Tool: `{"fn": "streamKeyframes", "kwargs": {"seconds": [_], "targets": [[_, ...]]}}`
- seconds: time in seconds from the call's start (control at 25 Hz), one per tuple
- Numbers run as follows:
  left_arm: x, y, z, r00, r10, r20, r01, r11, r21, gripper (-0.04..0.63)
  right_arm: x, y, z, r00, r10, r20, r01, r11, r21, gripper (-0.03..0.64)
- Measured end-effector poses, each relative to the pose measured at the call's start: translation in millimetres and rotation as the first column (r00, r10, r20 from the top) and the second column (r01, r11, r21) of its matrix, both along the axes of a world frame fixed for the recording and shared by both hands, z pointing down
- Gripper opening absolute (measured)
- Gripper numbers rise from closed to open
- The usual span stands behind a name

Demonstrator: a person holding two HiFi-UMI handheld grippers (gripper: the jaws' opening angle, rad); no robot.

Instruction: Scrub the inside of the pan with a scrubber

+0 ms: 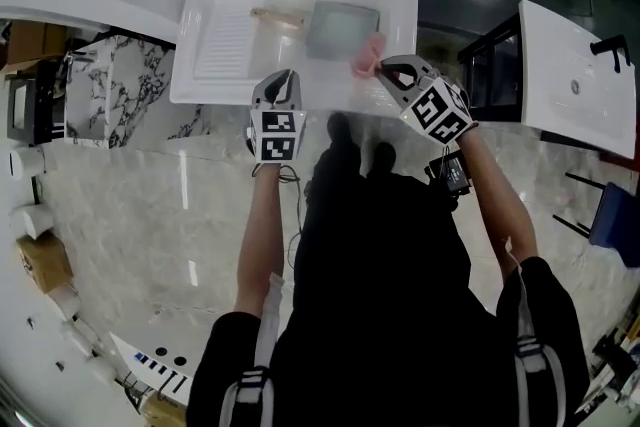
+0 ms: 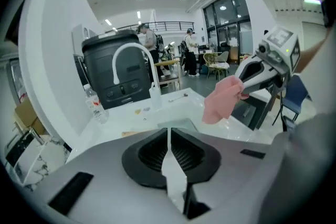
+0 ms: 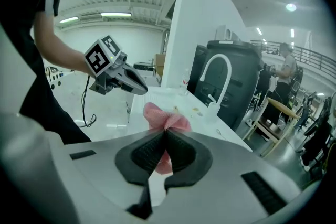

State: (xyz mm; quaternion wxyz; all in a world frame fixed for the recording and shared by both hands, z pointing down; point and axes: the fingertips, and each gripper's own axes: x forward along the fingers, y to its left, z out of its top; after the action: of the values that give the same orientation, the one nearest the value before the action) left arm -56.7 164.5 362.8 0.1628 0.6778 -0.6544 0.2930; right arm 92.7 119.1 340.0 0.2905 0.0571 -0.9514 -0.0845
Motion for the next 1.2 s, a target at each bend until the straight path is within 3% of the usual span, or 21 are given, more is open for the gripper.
{"fn": "streamKeyframes", "kwargs": {"seconds": [0.28, 0.52, 0.96, 1.2], "targets": [[46, 35, -82, 0.995, -0.029, -0.091, 0.046, 0.982, 0.184, 0.046, 36, 13, -67, 0.979, 0.056, 0.197, -0.04, 0.996, -0.084, 0.021], [70, 56, -135, 0.984, -0.019, -0.175, 0.073, 0.948, 0.311, 0.046, 61, 33, -111, 0.961, 0.076, 0.265, -0.046, 0.992, -0.116, 0.021], [94, 84, -186, 0.961, 0.065, -0.269, 0.052, 0.912, 0.406, 0.046, 98, 47, -172, 0.909, 0.149, 0.39, -0.125, 0.988, -0.087, 0.021], [93, 90, -204, 0.956, 0.09, -0.28, 0.041, 0.902, 0.43, 0.046, 103, 55, -185, 0.878, 0.206, 0.431, -0.165, 0.977, -0.132, 0.021]]}}
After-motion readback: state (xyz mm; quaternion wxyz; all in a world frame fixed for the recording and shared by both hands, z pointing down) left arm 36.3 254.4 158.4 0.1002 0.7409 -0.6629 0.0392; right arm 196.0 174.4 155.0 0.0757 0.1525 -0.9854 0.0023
